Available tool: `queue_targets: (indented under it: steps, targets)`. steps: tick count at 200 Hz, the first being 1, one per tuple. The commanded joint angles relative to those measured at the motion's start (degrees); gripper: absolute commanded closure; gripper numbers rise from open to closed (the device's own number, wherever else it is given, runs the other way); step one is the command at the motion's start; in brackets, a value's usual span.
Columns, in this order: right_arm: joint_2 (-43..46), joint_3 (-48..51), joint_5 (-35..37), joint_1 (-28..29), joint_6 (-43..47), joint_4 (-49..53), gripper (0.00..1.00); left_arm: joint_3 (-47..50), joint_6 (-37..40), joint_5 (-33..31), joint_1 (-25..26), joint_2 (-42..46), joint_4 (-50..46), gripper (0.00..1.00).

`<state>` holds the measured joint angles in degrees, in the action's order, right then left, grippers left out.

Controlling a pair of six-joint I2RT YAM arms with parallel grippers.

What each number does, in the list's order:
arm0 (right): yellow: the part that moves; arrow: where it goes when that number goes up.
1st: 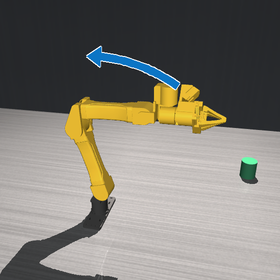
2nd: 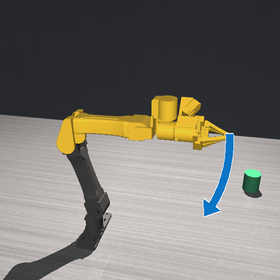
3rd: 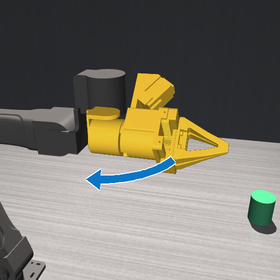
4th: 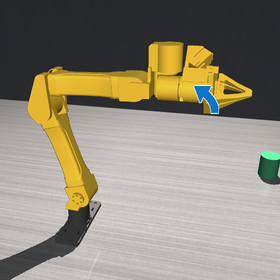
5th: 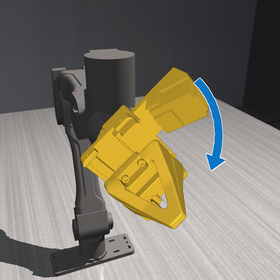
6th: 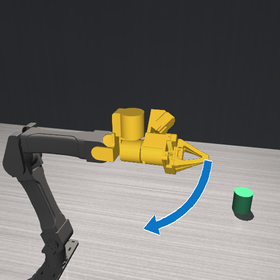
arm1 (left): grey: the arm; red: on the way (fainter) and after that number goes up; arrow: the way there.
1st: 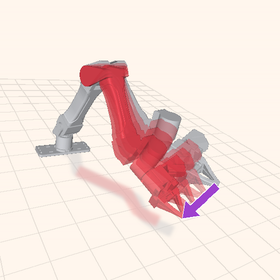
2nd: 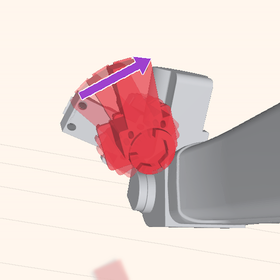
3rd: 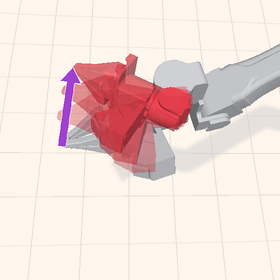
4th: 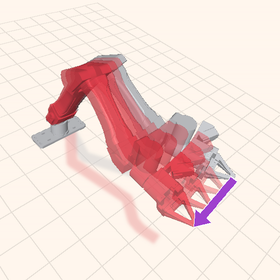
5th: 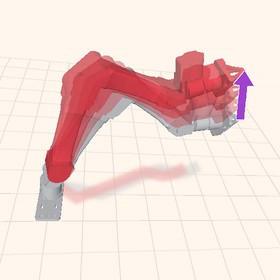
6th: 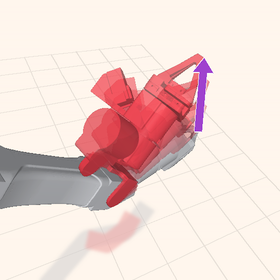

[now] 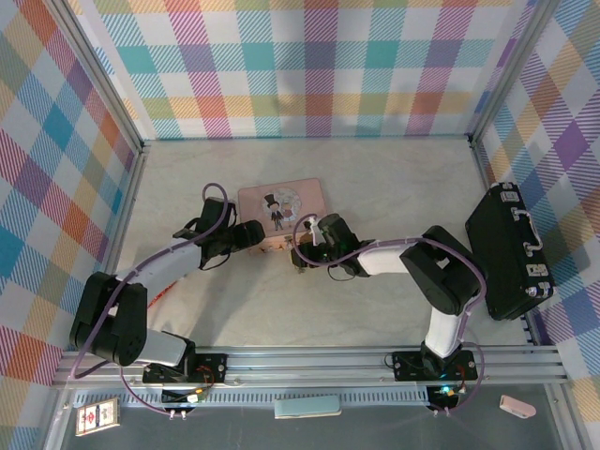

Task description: Unlock the padlock with the key

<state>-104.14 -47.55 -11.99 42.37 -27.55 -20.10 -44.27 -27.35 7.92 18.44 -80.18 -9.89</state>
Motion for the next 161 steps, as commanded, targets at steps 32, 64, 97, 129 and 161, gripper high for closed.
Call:
queue_targets:
  steps: [32, 64, 97, 129, 161]
  targets:
    - [-2.30, -1.05, -0.74, -0.14, -0.22, 3.68, 0.56, -0.93, 0.07, 1.79, -0.59, -1.60, 2.09, 0.24]
    - [-2.30, -1.16, 1.27, 0.32, -1.59, 5.61, 0.58, 0.43, -1.75, 2.64, -0.55, -2.83, 5.10, 0.25]
    - [-2.21, -1.68, 4.61, 1.00, -5.35, 6.34, 0.60, 1.14, -2.35, 3.62, -0.59, -4.80, 7.15, 0.26]
    - [-1.68, -0.99, 8.71, 1.86, -9.44, 5.76, 0.60, 1.19, -2.31, 4.22, -0.59, -4.05, 6.54, 0.26]
    - [-1.85, -1.60, 10.30, 2.01, -10.79, 6.25, 0.61, 0.77, -2.41, 4.20, -0.63, -3.40, 5.85, 0.26]
